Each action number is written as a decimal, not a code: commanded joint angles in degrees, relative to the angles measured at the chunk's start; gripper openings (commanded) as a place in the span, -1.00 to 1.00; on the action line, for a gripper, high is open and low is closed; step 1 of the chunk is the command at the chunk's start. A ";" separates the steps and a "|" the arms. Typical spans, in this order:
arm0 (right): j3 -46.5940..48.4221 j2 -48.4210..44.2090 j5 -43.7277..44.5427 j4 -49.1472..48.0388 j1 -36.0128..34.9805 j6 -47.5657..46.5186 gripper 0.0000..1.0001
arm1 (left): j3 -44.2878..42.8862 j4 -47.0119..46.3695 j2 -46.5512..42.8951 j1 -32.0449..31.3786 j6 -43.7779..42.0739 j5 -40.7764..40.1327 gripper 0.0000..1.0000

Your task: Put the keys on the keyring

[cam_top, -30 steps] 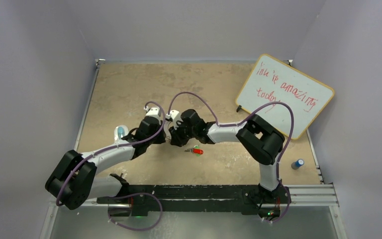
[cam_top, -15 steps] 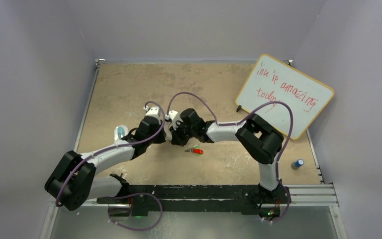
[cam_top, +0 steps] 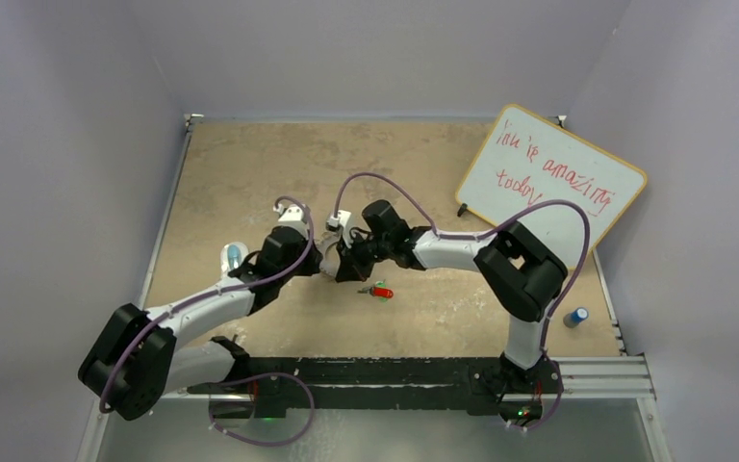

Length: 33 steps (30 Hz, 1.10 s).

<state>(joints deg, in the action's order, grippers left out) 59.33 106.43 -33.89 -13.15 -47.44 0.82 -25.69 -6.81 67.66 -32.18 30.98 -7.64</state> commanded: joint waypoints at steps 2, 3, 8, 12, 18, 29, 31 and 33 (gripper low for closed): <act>-0.51 -3.58 -10.25 -0.10 1.86 -3.12 -1.00 | 1.46 -4.93 -3.46 0.55 0.62 1.31 -0.80; -0.61 -3.98 -10.90 -0.12 2.09 -3.52 -1.00 | 1.80 -5.49 -3.95 0.54 0.39 1.64 -0.80; -2.16 -8.12 -8.91 -1.61 2.74 -4.59 -1.00 | 3.20 -9.18 -6.75 0.59 -0.97 3.39 -0.80; -3.51 -11.50 -5.54 -2.97 2.77 -7.25 -1.00 | 4.44 -11.95 -8.72 0.55 -2.31 4.22 -0.80; -12.15 -17.72 0.28 -15.80 2.84 -11.38 -1.00 | 5.78 -17.11 -9.74 0.58 -5.57 7.36 -1.00; -18.00 -20.58 -8.45 -19.20 2.87 -25.41 -1.00 | 11.91 -35.36 -9.06 0.54 -13.54 19.75 -0.71; -17.57 -20.60 -10.19 -16.91 2.95 -27.96 -1.00 | 14.70 -41.39 -8.34 0.49 -14.92 20.90 -0.60; -16.65 -20.73 -12.49 -12.81 3.08 -32.10 -1.00 | 17.26 -46.73 -7.76 0.47 -16.51 21.08 -0.57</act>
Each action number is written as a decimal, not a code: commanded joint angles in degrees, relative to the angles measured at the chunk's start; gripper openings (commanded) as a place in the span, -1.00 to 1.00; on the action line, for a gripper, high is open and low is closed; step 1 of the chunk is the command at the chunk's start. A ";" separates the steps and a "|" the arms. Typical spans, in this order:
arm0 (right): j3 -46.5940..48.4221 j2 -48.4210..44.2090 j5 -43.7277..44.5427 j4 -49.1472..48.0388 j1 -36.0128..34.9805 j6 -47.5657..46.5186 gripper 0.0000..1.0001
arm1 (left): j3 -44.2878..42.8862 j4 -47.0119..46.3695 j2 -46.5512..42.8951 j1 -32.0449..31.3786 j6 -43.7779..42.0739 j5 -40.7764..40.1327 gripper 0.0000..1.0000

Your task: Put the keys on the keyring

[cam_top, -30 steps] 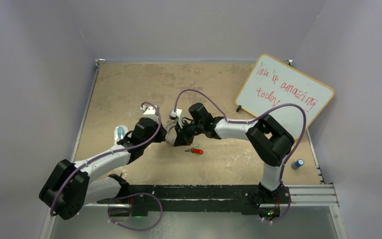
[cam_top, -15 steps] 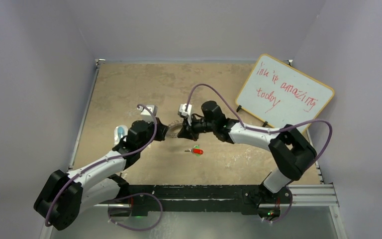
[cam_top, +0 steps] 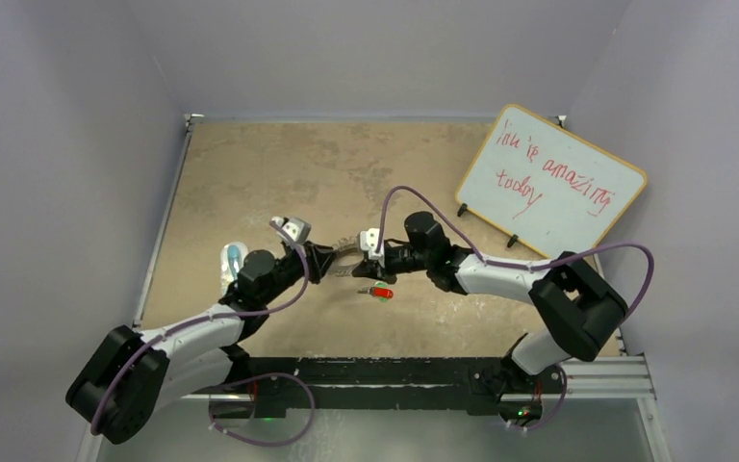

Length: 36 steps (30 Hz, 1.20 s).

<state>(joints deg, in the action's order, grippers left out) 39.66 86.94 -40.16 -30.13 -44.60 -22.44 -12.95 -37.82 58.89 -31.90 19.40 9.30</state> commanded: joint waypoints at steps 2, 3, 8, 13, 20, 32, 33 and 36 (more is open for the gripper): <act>4.10 -1.24 -7.85 9.44 0.52 -12.81 -1.00 | 6.38 -19.96 1.70 0.22 -7.40 4.49 -0.54; 4.64 -1.20 -7.72 10.67 0.57 -14.28 -1.00 | 6.97 -21.68 2.20 0.21 -8.55 4.98 -0.54; 6.26 -1.81 -6.87 16.66 1.41 -19.92 -1.00 | 7.05 -26.69 5.30 -0.31 -18.45 11.72 -0.52; 5.89 -4.99 -4.43 20.19 2.02 -24.51 -1.00 | 4.87 -23.60 7.03 -1.63 -33.35 19.36 -0.44; 4.99 -8.11 -3.53 24.75 3.03 -28.38 -1.00 | 3.36 -15.62 5.38 -4.63 -48.79 21.91 -0.46; 6.38 -8.32 -5.37 27.90 3.03 -29.81 -1.00 | -0.44 -6.33 5.04 -10.60 -70.33 16.47 -0.50; 6.39 -8.30 -5.37 28.09 3.03 -29.85 -1.00 | -1.08 -4.87 5.15 -10.90 -71.75 15.87 -0.50; 6.65 -8.43 -5.33 28.32 3.03 -29.86 -1.00 | -2.68 -0.12 5.46 -12.10 -77.62 15.34 -0.50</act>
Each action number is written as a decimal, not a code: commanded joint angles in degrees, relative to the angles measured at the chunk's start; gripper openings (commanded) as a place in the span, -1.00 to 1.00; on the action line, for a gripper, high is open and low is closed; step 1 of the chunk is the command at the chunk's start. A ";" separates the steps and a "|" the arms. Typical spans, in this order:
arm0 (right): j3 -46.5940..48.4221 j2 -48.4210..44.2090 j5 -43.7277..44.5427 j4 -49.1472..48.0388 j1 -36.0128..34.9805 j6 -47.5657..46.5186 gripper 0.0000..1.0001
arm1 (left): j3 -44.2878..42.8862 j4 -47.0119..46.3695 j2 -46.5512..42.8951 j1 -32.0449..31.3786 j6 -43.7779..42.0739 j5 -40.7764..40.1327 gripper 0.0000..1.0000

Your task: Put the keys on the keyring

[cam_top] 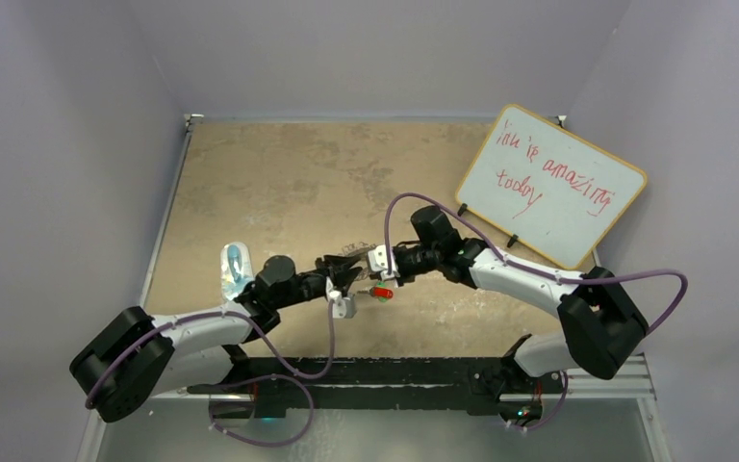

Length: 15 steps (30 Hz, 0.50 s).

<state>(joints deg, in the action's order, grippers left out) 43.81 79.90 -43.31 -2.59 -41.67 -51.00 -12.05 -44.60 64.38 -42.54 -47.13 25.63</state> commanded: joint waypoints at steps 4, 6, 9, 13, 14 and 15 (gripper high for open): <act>2.85 -1.47 -2.13 1.05 0.10 -1.29 -1.00 | -5.16 10.68 0.66 -3.18 -16.81 -2.03 -0.50; 2.96 -1.55 -2.17 1.16 0.09 -1.29 -1.00 | -5.59 11.01 1.18 -4.05 -19.01 -2.47 -0.49; 2.99 -1.67 -2.22 1.27 0.03 -1.34 -1.00 | -6.85 13.14 2.40 -4.98 -21.59 -2.94 -0.49; 2.97 -1.98 -2.36 1.27 0.05 -1.49 -1.00 | -7.63 15.65 2.99 -5.42 -23.78 -4.45 -0.49; 2.88 -1.94 -2.46 1.33 0.09 -1.55 -1.00 | -7.68 16.30 2.95 -5.51 -24.22 -4.59 -0.49; 2.97 -1.95 -2.48 1.40 0.10 -1.63 -1.00 | -7.76 16.88 2.85 -5.57 -24.55 -4.80 -0.49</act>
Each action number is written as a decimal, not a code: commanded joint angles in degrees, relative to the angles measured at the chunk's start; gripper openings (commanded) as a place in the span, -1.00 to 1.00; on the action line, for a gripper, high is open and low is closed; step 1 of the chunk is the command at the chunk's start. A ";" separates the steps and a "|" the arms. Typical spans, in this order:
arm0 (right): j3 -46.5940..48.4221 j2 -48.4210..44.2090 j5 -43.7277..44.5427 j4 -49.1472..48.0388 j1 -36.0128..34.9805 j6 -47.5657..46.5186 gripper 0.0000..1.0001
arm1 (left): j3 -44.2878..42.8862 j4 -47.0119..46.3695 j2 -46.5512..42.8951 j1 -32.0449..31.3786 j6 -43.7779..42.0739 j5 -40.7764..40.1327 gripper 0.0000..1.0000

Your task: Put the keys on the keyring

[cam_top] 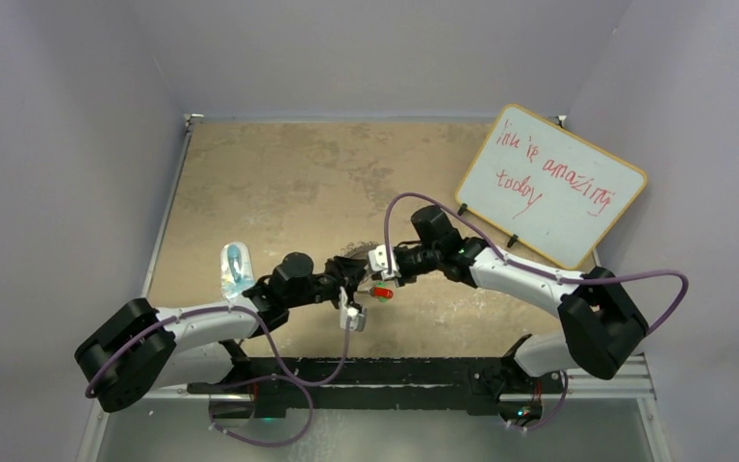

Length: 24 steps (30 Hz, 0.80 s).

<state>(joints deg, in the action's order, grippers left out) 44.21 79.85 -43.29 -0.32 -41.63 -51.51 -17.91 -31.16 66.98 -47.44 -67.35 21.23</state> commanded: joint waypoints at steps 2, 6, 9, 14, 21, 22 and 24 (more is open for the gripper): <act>2.60 -1.85 -2.50 -0.82 0.05 -1.14 -1.00 | -1.94 4.31 0.03 -0.87 -4.74 -1.49 -0.49; 2.69 -1.73 -2.57 -0.74 0.05 -1.23 -1.00 | -2.12 6.15 -0.40 -1.36 -5.55 -3.38 -0.49; 2.89 -1.55 -2.76 -0.49 0.05 -1.40 -1.00 | -2.05 6.90 -0.61 -1.68 -5.84 -4.53 -0.49; 3.00 -1.43 -2.66 -0.47 0.05 -1.45 -1.00 | -2.74 9.10 -1.44 -1.82 -5.42 -7.26 -0.49; 1.45 -0.45 4.33 -6.20 0.01 4.95 -1.00 | 0.25 -1.20 -4.80 -1.78 7.71 -8.69 -0.50; 0.82 -0.51 5.05 -7.61 0.05 6.34 -1.00 | 1.18 -3.37 -5.36 -1.78 11.16 -9.57 -0.49; -0.70 -0.65 7.08 -11.26 0.05 10.89 -0.91 | 2.79 -7.28 -6.67 -1.78 19.07 -11.35 -0.49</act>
<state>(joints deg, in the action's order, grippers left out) 44.95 79.88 -40.58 -3.90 -41.60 -48.45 -17.72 -27.79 63.24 -48.90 -63.48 12.64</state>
